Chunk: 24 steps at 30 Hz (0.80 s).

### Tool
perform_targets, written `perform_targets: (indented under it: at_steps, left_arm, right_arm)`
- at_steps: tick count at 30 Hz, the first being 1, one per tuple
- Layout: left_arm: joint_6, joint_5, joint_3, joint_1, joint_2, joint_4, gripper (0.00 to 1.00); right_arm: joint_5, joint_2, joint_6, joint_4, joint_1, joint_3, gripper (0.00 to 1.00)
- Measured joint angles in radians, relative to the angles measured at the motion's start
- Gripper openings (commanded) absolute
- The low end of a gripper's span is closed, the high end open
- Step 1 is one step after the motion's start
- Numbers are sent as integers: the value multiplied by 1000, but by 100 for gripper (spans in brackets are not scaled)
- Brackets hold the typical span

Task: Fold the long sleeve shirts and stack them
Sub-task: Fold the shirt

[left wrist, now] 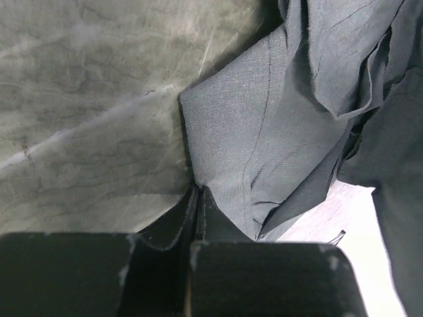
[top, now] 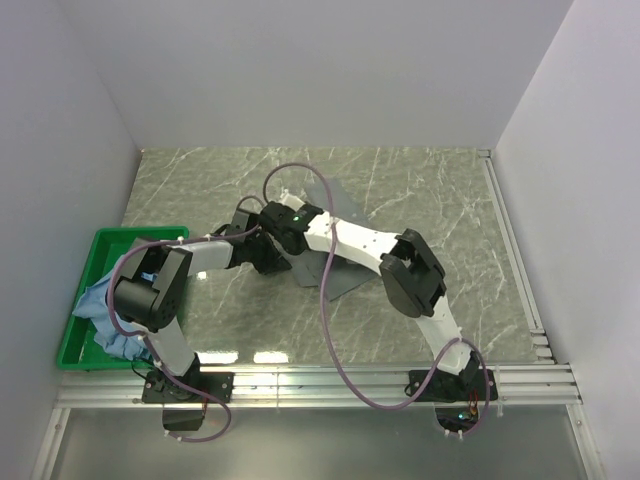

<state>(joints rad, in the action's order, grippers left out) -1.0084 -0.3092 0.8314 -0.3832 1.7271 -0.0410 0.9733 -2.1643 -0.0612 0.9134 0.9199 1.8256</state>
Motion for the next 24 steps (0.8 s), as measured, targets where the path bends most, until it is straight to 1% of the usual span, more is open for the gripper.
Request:
perform_targets:
  at_steps: [8, 14, 24]
  left_arm:
    - [-11, -15, -16, 6, -2, 21, 2]
    - [-26, -16, -25, 7, -4, 37, 2]
    - [-37, -18, -40, 10, -12, 48, 1]
  right_arm:
    - [-85, -46, 62, 3, 35, 19, 0]
    - [-193, -46, 105, -16, 37, 15, 5]
    - [-394, -22, 164, -171, 34, -77, 12]
